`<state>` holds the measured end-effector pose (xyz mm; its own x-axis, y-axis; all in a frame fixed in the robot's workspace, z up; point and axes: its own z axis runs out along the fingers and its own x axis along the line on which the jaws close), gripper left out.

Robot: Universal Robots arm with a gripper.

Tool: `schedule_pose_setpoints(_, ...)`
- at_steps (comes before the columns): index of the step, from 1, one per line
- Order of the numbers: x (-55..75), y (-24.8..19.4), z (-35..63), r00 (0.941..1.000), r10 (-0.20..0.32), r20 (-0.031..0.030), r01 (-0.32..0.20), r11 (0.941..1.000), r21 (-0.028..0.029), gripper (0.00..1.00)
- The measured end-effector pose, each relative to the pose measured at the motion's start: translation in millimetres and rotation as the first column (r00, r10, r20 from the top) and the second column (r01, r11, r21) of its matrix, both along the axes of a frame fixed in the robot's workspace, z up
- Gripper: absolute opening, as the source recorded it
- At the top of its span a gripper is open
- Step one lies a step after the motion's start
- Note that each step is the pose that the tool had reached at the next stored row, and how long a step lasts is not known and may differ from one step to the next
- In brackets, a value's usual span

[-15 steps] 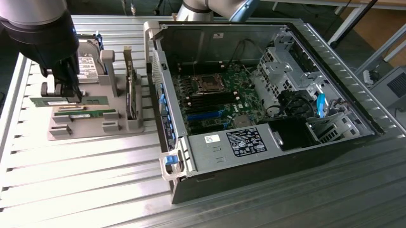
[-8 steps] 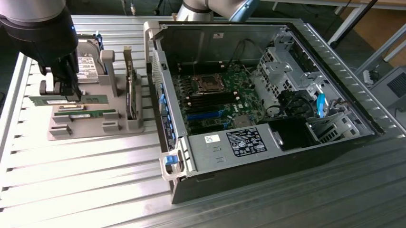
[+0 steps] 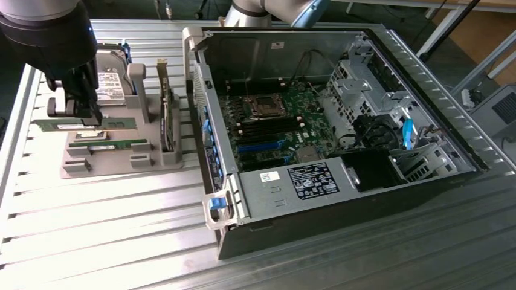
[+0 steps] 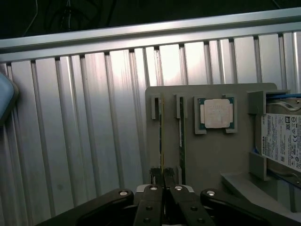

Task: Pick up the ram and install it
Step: 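Pick up the ram and move it above insertion slot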

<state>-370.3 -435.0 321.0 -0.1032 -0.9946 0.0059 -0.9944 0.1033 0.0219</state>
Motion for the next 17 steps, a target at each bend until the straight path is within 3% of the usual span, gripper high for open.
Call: schedule_pose_setpoints(17,0.0,0.0,26.0,1.0,0.0,0.0,0.0,1.0,-0.0007,0.11)
